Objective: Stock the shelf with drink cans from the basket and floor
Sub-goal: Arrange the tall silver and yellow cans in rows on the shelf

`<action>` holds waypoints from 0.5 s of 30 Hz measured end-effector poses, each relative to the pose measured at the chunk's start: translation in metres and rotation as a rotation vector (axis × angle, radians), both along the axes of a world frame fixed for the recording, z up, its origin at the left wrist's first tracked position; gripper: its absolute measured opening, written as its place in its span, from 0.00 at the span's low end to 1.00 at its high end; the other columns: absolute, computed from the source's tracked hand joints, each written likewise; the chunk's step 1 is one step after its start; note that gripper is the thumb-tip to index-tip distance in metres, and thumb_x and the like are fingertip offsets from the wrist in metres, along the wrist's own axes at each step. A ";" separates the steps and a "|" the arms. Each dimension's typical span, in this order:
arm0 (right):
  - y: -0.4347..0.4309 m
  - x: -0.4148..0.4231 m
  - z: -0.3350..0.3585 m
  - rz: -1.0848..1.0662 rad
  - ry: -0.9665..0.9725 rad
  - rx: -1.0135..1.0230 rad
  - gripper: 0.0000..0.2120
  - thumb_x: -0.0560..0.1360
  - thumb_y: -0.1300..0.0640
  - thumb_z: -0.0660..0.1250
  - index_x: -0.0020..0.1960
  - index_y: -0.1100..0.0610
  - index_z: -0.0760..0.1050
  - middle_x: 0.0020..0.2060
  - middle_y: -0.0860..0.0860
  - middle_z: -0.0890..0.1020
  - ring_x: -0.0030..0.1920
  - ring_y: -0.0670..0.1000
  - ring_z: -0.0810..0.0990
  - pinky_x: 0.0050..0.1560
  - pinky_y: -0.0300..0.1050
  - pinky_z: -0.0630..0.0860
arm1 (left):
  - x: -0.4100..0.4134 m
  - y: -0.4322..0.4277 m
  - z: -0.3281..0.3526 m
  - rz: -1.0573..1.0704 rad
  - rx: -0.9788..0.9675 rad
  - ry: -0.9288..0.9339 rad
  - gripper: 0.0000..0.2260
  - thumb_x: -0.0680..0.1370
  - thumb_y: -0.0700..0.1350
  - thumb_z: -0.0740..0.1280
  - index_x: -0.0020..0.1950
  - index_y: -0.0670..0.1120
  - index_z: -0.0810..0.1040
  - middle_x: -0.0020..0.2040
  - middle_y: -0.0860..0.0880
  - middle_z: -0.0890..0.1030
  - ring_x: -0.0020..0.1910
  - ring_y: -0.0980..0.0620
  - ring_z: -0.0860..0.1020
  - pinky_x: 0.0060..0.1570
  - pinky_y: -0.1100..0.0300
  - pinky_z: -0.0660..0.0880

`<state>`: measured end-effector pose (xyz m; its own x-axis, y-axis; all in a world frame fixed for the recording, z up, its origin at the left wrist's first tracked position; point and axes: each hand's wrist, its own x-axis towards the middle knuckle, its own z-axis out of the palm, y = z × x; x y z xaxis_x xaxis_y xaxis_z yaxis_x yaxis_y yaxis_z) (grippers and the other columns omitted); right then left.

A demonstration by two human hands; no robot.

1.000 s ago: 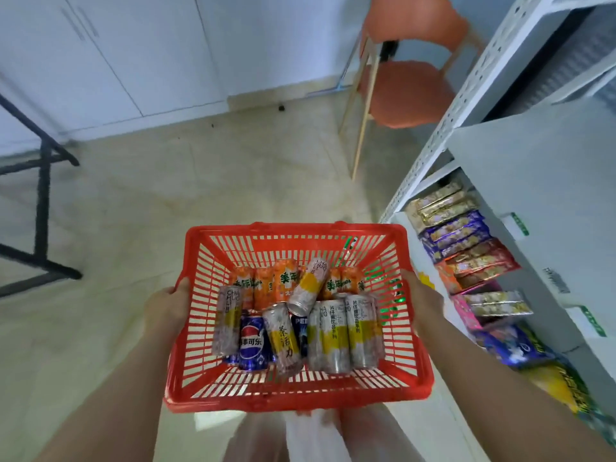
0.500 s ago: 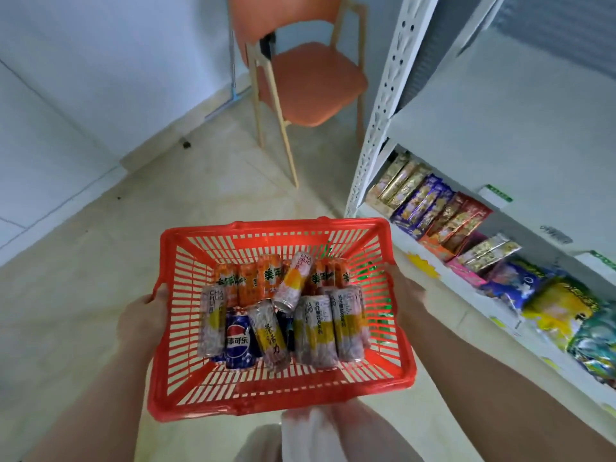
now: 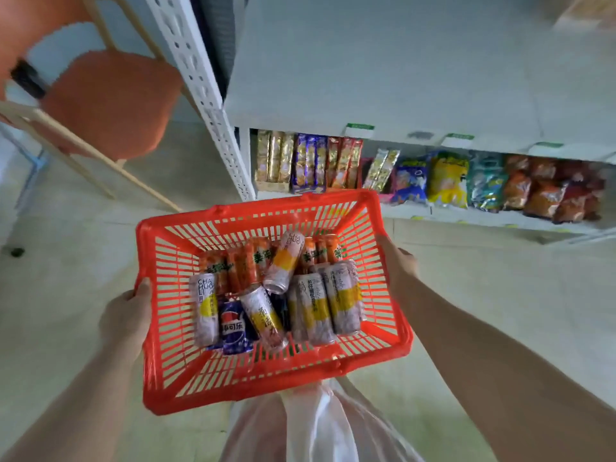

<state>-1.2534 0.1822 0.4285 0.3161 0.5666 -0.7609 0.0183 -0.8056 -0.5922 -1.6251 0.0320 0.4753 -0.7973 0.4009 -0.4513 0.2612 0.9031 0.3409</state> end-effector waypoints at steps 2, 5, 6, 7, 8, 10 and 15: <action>-0.008 0.017 0.004 -0.081 -0.007 0.033 0.26 0.59 0.35 0.74 0.42 0.56 0.80 0.35 0.55 0.81 0.35 0.53 0.79 0.46 0.59 0.81 | 0.007 0.028 -0.003 -0.108 -0.013 -0.008 0.26 0.82 0.56 0.55 0.59 0.35 0.78 0.56 0.29 0.78 0.55 0.30 0.76 0.54 0.44 0.70; -0.028 0.046 0.007 -0.231 -0.064 0.053 0.25 0.60 0.35 0.73 0.43 0.56 0.79 0.37 0.55 0.82 0.36 0.53 0.78 0.42 0.52 0.81 | 0.025 0.069 -0.004 -0.297 -0.033 -0.036 0.26 0.82 0.56 0.54 0.58 0.34 0.78 0.57 0.29 0.77 0.56 0.30 0.75 0.54 0.44 0.70; -0.035 0.055 0.006 -0.273 -0.079 0.053 0.24 0.62 0.36 0.73 0.42 0.56 0.80 0.37 0.56 0.83 0.36 0.53 0.79 0.41 0.49 0.80 | 0.032 0.082 -0.003 -0.347 -0.023 -0.043 0.26 0.82 0.56 0.54 0.58 0.34 0.78 0.57 0.29 0.77 0.56 0.30 0.75 0.54 0.45 0.70; -0.044 0.065 0.004 -0.334 -0.097 0.062 0.23 0.64 0.37 0.74 0.42 0.57 0.80 0.38 0.58 0.85 0.36 0.52 0.79 0.42 0.50 0.80 | 0.041 0.096 -0.004 -0.392 -0.011 -0.053 0.26 0.82 0.55 0.54 0.58 0.34 0.78 0.58 0.29 0.77 0.57 0.30 0.75 0.55 0.45 0.70; -0.051 0.074 0.003 -0.402 -0.120 0.068 0.22 0.64 0.38 0.74 0.40 0.58 0.80 0.41 0.60 0.86 0.37 0.53 0.81 0.45 0.53 0.82 | 0.050 0.108 -0.005 -0.429 0.004 -0.067 0.25 0.82 0.56 0.55 0.59 0.35 0.78 0.58 0.29 0.77 0.57 0.31 0.75 0.55 0.46 0.70; -0.068 0.089 0.001 -0.518 -0.136 0.059 0.25 0.60 0.36 0.75 0.37 0.59 0.80 0.41 0.60 0.86 0.40 0.55 0.85 0.49 0.59 0.82 | 0.068 0.129 -0.010 -0.502 0.018 -0.091 0.25 0.81 0.57 0.56 0.59 0.37 0.79 0.59 0.30 0.77 0.58 0.32 0.75 0.56 0.47 0.70; -0.109 0.131 -0.011 -0.740 -0.125 0.026 0.24 0.60 0.37 0.77 0.40 0.58 0.82 0.38 0.56 0.86 0.39 0.57 0.86 0.49 0.55 0.83 | 0.122 0.171 -0.039 -0.666 0.008 -0.151 0.26 0.78 0.62 0.56 0.58 0.43 0.80 0.56 0.36 0.81 0.54 0.35 0.78 0.58 0.46 0.74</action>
